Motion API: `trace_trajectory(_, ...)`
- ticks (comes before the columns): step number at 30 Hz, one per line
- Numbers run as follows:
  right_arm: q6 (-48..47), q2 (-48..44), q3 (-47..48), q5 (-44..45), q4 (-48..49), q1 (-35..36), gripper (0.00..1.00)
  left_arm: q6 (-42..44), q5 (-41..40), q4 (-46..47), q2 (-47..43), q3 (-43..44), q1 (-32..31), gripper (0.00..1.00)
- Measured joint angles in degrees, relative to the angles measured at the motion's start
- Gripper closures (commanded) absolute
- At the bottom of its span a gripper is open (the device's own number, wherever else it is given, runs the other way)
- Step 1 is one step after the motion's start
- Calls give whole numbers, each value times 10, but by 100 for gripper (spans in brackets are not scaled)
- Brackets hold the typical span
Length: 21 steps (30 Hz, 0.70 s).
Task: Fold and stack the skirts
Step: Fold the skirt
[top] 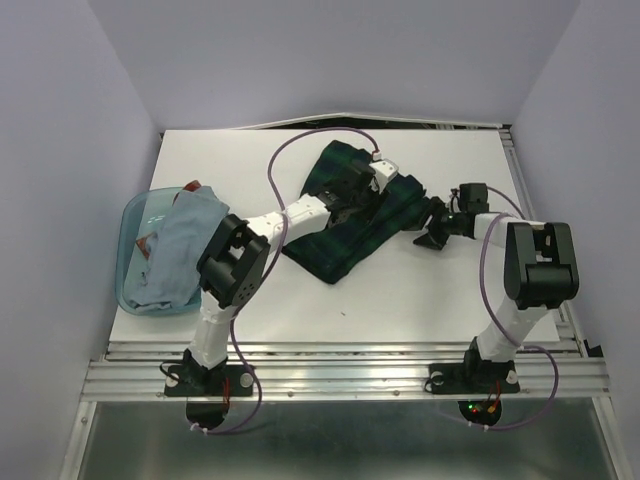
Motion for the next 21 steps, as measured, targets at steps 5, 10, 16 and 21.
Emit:
trace_trajectory(5,53,17,-31,-22,107,19,39,10,23,-10,33,23,0,38)
trace_trajectory(10,93,53,-49,-34,207,41,44,18,50,-26,50,29,0,35)
trace_trajectory(16,118,75,-62,-39,267,48,55,32,67,-34,80,63,0,36)
trace_trajectory(21,133,95,-62,-50,298,48,61,43,75,-45,91,70,0,43)
